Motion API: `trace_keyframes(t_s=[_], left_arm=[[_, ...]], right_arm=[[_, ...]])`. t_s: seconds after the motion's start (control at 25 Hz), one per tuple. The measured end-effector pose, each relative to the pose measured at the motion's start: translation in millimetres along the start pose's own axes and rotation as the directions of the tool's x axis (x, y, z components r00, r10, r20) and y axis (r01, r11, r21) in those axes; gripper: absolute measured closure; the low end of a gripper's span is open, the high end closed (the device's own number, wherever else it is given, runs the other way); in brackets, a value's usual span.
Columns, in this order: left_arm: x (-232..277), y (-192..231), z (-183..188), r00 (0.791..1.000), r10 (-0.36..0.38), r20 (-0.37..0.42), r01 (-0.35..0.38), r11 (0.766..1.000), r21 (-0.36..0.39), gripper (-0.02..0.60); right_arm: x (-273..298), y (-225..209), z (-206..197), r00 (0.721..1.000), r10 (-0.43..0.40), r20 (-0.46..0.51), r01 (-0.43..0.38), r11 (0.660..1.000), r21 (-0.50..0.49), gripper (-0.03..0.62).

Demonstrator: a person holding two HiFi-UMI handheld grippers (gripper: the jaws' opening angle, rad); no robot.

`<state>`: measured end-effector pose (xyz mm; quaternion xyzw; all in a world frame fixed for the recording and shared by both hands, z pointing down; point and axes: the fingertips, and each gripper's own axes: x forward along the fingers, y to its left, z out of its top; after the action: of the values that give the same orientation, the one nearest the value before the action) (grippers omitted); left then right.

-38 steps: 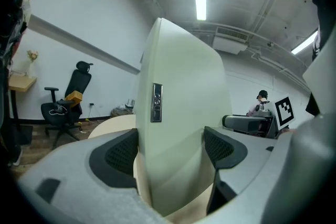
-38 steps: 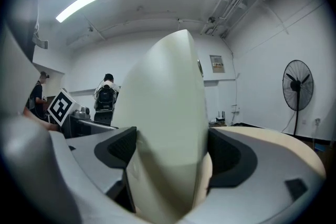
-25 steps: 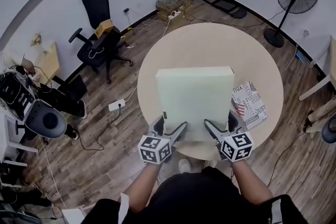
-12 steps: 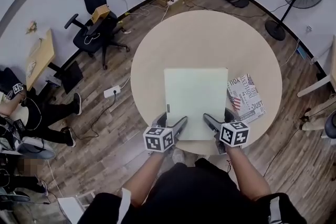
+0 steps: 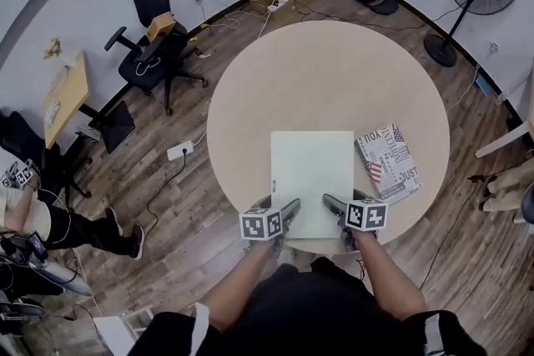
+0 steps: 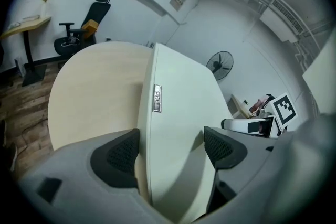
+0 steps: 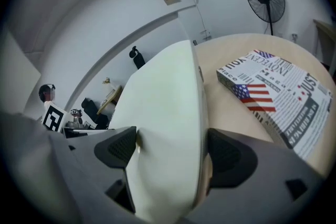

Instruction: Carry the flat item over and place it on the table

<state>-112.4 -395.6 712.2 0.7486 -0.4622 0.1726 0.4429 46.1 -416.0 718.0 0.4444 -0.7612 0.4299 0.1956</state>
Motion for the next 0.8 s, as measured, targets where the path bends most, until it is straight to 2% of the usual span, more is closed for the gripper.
trace_keyframes(t_s=[0.16, 0.32, 0.64, 0.8], left_arm=[[7, 9, -9, 1.0, 0.015, -0.024, -0.016, 1.0, -0.024, 0.21], [14, 11, -18, 0.999, 0.004, -0.037, -0.006, 0.999, -0.044, 0.21], [12, 16, -17, 0.998, -0.047, 0.036, 0.048, 0.998, -0.035, 0.21], [-6, 23, -9, 0.994, 0.0, 0.113, -0.001, 1.0, 0.008, 0.21]], right_arm=[[11, -6, -8, 0.999, -0.012, -0.036, 0.014, 0.998, 0.057, 0.206], [17, -14, -11, 0.998, -0.018, -0.052, 0.022, 0.997, 0.069, 0.206], [19, -15, -4, 1.0, 0.0, -0.025, 0.001, 0.998, 0.061, 0.203], [3, -14, 10, 0.998, -0.028, 0.048, 0.029, 0.999, -0.027, 0.203]])
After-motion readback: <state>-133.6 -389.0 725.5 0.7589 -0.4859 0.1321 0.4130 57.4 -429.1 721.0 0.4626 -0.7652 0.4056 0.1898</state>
